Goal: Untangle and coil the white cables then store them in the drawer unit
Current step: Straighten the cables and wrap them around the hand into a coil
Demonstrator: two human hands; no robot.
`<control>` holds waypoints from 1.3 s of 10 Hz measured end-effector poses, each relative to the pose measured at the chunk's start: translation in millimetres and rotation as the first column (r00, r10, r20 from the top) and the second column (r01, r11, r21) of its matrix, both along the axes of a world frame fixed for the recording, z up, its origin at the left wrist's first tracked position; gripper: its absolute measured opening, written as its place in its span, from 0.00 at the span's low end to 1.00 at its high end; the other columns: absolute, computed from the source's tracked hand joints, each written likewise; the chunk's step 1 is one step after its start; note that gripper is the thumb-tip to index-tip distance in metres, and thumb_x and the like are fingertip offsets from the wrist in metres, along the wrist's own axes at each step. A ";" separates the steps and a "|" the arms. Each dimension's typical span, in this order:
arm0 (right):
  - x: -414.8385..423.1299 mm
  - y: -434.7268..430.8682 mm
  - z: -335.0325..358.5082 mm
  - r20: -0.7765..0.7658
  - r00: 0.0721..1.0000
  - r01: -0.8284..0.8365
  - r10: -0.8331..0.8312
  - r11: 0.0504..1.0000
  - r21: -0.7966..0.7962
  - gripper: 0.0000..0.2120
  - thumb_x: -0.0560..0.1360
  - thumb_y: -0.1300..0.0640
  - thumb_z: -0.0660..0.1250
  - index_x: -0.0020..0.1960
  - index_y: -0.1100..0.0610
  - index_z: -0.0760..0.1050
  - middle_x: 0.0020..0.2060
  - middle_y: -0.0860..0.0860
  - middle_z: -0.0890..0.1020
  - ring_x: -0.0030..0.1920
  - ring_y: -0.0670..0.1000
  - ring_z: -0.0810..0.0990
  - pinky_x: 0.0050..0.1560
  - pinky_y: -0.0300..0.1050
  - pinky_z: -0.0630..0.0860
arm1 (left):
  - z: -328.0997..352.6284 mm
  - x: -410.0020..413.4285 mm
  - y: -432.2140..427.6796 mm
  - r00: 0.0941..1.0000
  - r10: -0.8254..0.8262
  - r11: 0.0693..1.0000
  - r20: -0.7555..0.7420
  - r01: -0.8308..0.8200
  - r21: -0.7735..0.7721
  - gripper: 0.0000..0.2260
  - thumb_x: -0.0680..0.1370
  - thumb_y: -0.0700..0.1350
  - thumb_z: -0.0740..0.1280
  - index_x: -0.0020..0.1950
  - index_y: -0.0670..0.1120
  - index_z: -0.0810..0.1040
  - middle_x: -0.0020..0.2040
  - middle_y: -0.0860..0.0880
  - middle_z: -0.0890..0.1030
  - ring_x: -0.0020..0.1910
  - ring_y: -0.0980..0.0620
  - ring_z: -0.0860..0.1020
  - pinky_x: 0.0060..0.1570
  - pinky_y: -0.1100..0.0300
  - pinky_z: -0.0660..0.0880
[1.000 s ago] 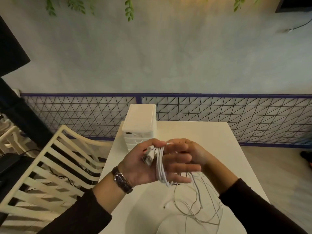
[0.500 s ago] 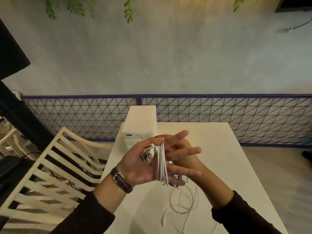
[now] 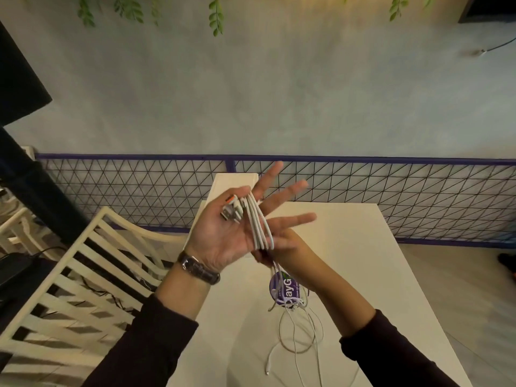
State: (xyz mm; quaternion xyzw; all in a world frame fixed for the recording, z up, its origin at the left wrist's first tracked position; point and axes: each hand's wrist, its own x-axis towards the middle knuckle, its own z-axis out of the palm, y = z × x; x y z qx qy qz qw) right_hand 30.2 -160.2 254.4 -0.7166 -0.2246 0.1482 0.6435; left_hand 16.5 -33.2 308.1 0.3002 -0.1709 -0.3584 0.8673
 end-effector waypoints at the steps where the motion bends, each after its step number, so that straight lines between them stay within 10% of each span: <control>1: -0.5 -1.7 15.8 -0.021 0.999 0.029 -0.030 0.999 -0.032 0.04 0.72 0.58 0.56 0.43 0.55 0.69 0.20 0.46 0.70 0.20 0.45 0.64 0.24 0.40 0.61 | 6.1 15.6 7.5 0.998 0.004 0.999 -0.070 -0.008 -0.053 0.25 0.79 0.49 0.47 0.77 0.52 0.52 0.77 0.43 0.55 0.72 0.29 0.51 0.65 0.30 0.46; 3: 0.0 -9.0 39.7 -0.024 1.000 0.022 -0.019 0.991 0.134 0.13 0.80 0.63 0.55 0.38 0.60 0.71 0.21 0.47 0.69 0.23 0.47 0.60 0.23 0.35 0.58 | 20.9 23.1 7.3 0.996 0.066 0.988 0.053 -0.058 -0.142 0.26 0.79 0.47 0.50 0.77 0.52 0.50 0.77 0.43 0.50 0.73 0.30 0.46 0.65 0.29 0.42; 6: 8.9 -14.4 46.3 -0.047 0.997 0.064 -0.067 0.996 -0.065 0.14 0.81 0.55 0.55 0.52 0.62 0.76 0.29 0.53 0.74 0.23 0.47 0.62 0.23 0.37 0.60 | 33.2 35.5 10.2 0.896 0.365 0.923 0.253 -0.384 0.031 0.28 0.73 0.48 0.56 0.74 0.55 0.59 0.76 0.45 0.60 0.70 0.30 0.61 0.67 0.31 0.49; 9: 0.1 -23.3 32.4 -0.150 0.988 0.006 -0.023 0.994 -0.112 0.16 0.81 0.52 0.55 0.40 0.58 0.74 0.27 0.50 0.67 0.24 0.46 0.60 0.24 0.36 0.59 | 42.9 25.1 22.5 0.744 0.490 0.792 0.454 -0.597 0.125 0.30 0.66 0.45 0.68 0.68 0.57 0.69 0.76 0.54 0.60 0.75 0.51 0.55 0.70 0.48 0.59; 10: -2.2 -29.0 30.9 -0.241 0.970 -0.054 0.033 0.995 -0.080 0.17 0.81 0.53 0.55 0.38 0.58 0.74 0.24 0.50 0.63 0.25 0.47 0.58 0.25 0.37 0.57 | 39.9 16.4 16.1 0.709 0.374 0.715 0.598 -0.631 0.300 0.30 0.70 0.41 0.58 0.70 0.60 0.61 0.75 0.61 0.56 0.74 0.57 0.56 0.71 0.54 0.58; 11: -5.8 -33.3 34.3 -0.303 0.952 -0.068 0.049 0.996 -0.052 0.18 0.81 0.54 0.55 0.37 0.59 0.73 0.23 0.48 0.61 0.23 0.46 0.56 0.22 0.35 0.56 | 37.5 15.2 0.7 0.534 -0.231 0.366 0.813 -0.727 0.581 0.31 0.75 0.38 0.56 0.70 0.65 0.50 0.76 0.60 0.41 0.76 0.54 0.41 0.74 0.52 0.45; 12: -9.5 -35.1 42.9 -0.294 0.955 -0.065 0.038 0.995 -0.081 0.18 0.81 0.54 0.55 0.37 0.59 0.73 0.24 0.51 0.61 0.23 0.47 0.56 0.21 0.36 0.56 | 19.4 14.8 -4.1 0.228 -0.734 0.088 0.640 -0.902 0.422 0.36 0.75 0.44 0.54 0.67 0.69 0.32 0.67 0.59 0.20 0.66 0.51 0.20 0.65 0.55 0.21; 13: -13.4 -35.8 50.4 -0.238 0.971 -0.056 0.009 0.980 -0.190 0.18 0.81 0.53 0.55 0.39 0.60 0.74 0.21 0.51 0.64 0.21 0.49 0.60 0.24 0.39 0.63 | 5.1 14.1 6.6 0.165 -0.847 0.022 0.505 -0.939 0.343 0.36 0.78 0.47 0.55 0.66 0.66 0.27 0.65 0.58 0.19 0.63 0.48 0.17 0.56 0.60 0.14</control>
